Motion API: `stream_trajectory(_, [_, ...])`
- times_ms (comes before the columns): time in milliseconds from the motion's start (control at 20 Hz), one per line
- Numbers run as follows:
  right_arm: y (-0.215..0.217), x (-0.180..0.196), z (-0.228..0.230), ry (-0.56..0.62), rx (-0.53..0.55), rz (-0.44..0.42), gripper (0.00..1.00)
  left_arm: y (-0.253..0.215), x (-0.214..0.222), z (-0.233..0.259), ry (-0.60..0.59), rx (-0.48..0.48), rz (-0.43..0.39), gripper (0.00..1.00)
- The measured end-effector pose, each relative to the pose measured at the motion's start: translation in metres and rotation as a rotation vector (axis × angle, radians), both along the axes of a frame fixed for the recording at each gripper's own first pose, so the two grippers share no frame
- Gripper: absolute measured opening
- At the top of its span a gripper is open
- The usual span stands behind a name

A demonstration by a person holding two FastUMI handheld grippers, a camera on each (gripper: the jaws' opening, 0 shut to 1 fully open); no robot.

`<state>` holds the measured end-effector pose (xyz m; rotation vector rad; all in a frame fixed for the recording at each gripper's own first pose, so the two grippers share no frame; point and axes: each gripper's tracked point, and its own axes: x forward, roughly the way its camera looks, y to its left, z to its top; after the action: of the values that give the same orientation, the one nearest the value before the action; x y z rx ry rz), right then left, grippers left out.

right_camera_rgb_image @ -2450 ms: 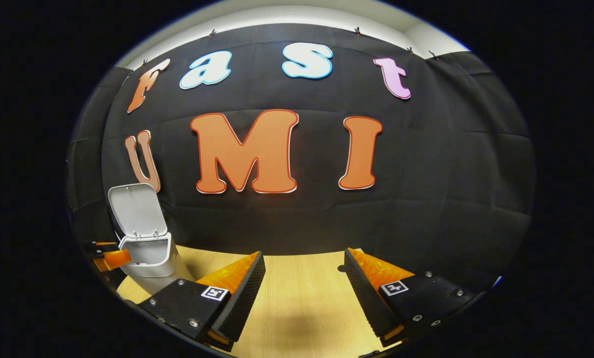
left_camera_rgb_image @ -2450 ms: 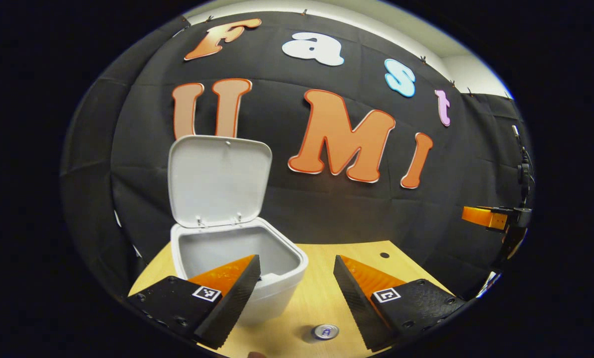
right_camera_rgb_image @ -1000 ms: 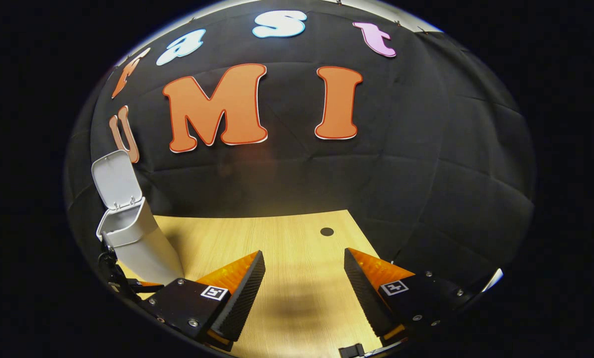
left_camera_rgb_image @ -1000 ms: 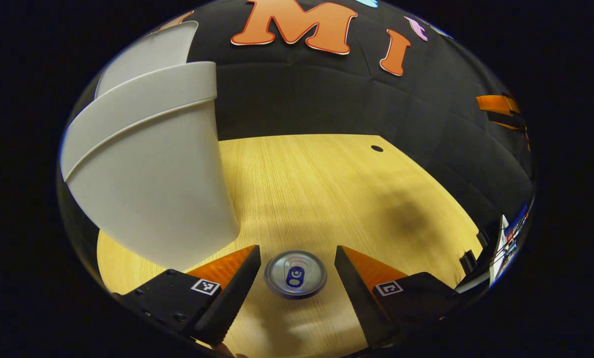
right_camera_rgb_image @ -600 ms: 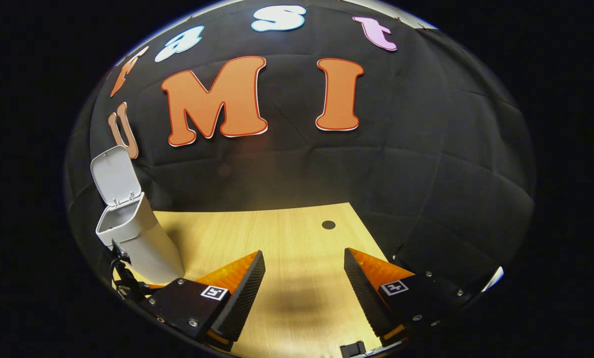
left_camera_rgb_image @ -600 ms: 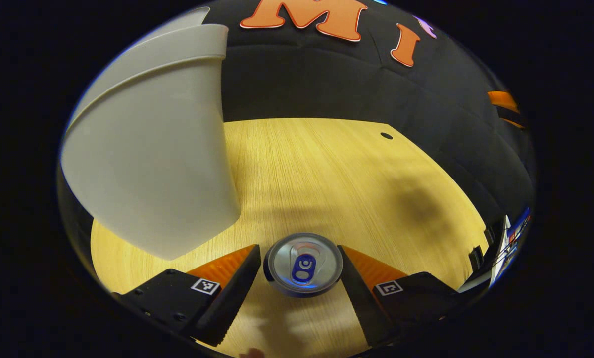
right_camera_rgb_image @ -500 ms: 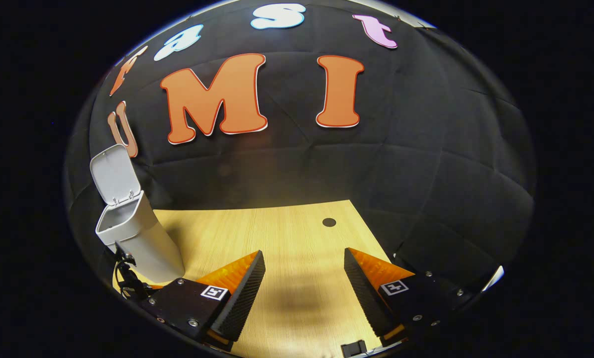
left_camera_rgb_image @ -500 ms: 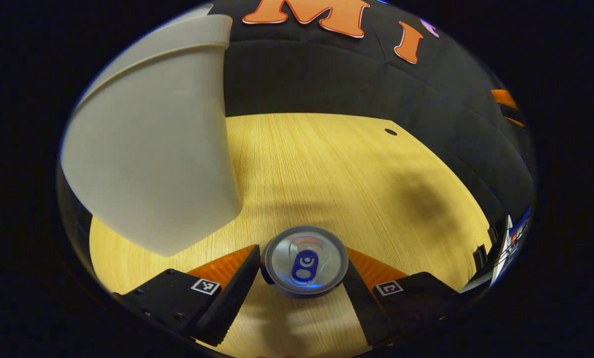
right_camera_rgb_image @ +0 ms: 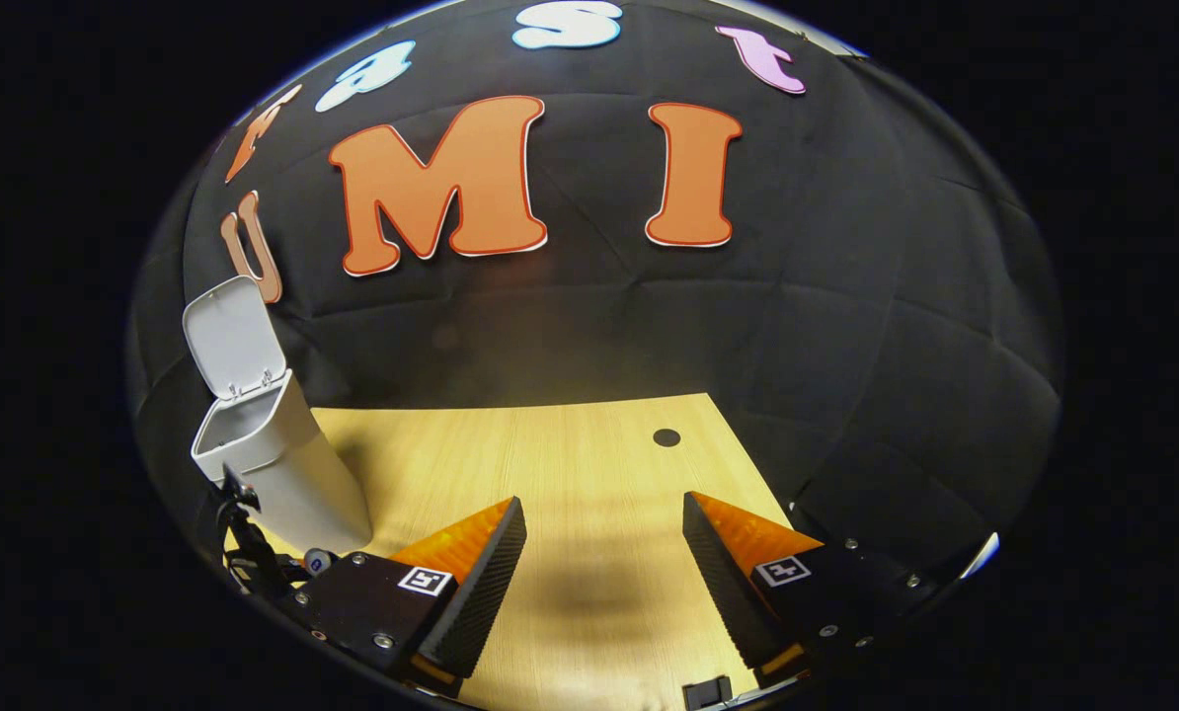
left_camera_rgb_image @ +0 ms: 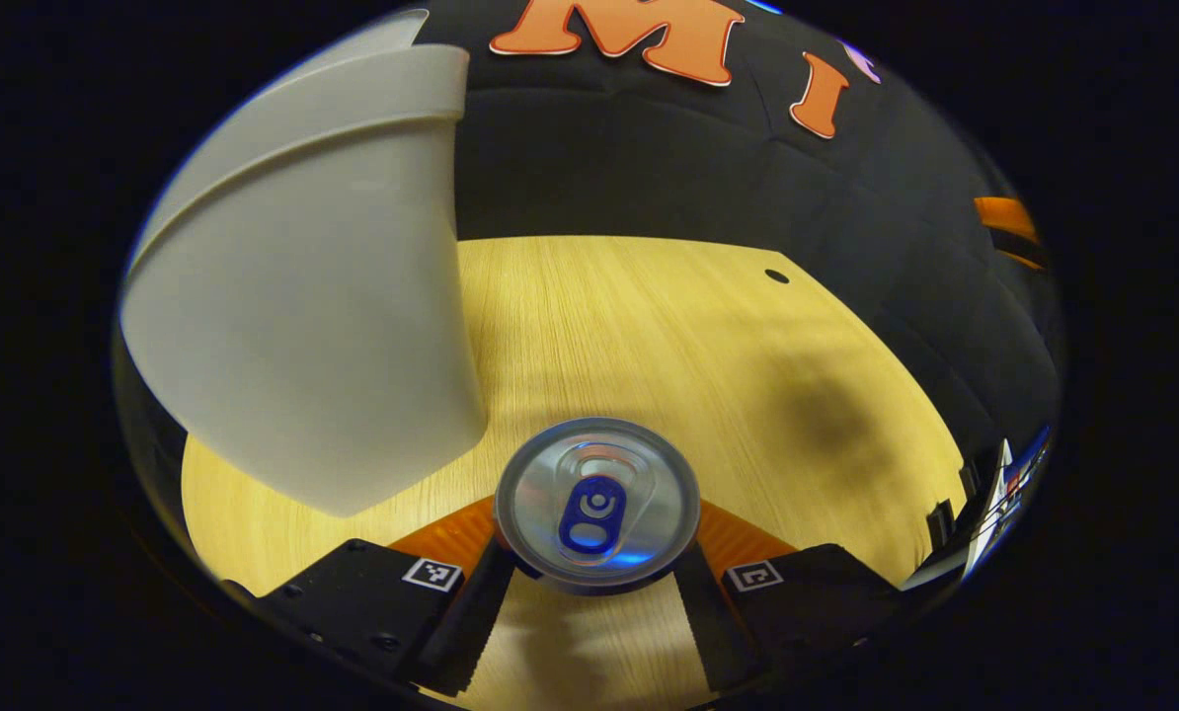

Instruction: Press the lid of the desktop garbage bin to open it, pick up the crumpled paper on the desktop and throw it into the bin, then pick up the pop can on the desktop and drop it into the bin, and finally close the garbage bin lid.

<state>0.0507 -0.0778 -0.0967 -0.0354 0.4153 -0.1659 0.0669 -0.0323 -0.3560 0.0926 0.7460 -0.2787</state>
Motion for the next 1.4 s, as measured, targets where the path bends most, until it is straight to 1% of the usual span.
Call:
stream_trajectory(100, [0.005,0.000,0.002,-0.007,0.008,0.011,0.95,0.003,-0.004,0.017,-0.036,-0.024,-0.008,0.82])
stream_trajectory(250, [0.013,0.000,0.006,-0.020,0.027,0.023,0.95,0.005,-0.014,0.064,-0.084,-0.056,-0.031,0.82])
stream_trajectory(400, [0.019,0.000,0.009,-0.036,0.045,0.038,0.95,0.002,-0.015,0.112,-0.164,-0.050,-0.056,0.82])
stream_trajectory(550, [0.029,-0.001,0.015,-0.053,0.068,0.060,0.95,-0.012,-0.019,0.165,-0.215,-0.123,-0.082,0.81])
stream_trajectory(700, [0.037,0.002,0.021,-0.067,0.068,0.081,0.95,-0.017,-0.011,0.221,-0.338,-0.189,-0.096,0.80])
stream_trajectory(750, [0.040,0.003,0.023,-0.070,0.071,0.091,0.95,-0.013,-0.009,0.236,-0.361,-0.192,-0.098,0.80])
stream_trajectory(900, [0.048,0.009,0.030,-0.087,0.082,0.109,0.95,0.011,0.001,0.275,-0.436,-0.180,-0.062,0.80])
stream_trajectory(1000, [0.052,0.012,0.033,-0.092,0.084,0.118,0.95,0.032,0.012,0.299,-0.495,-0.177,-0.013,0.80])
stream_trajectory(1200, [0.059,0.019,0.038,-0.103,0.087,0.129,0.95,0.088,0.041,0.341,-0.587,-0.131,0.093,0.80])
stream_trajectory(1300, [0.059,0.021,0.038,-0.102,0.093,0.128,0.95,0.114,0.062,0.356,-0.612,-0.124,0.150,0.80])
stream_trajectory(1400, [0.059,0.023,0.035,-0.099,0.092,0.124,0.95,0.140,0.080,0.362,-0.608,-0.132,0.211,0.80])
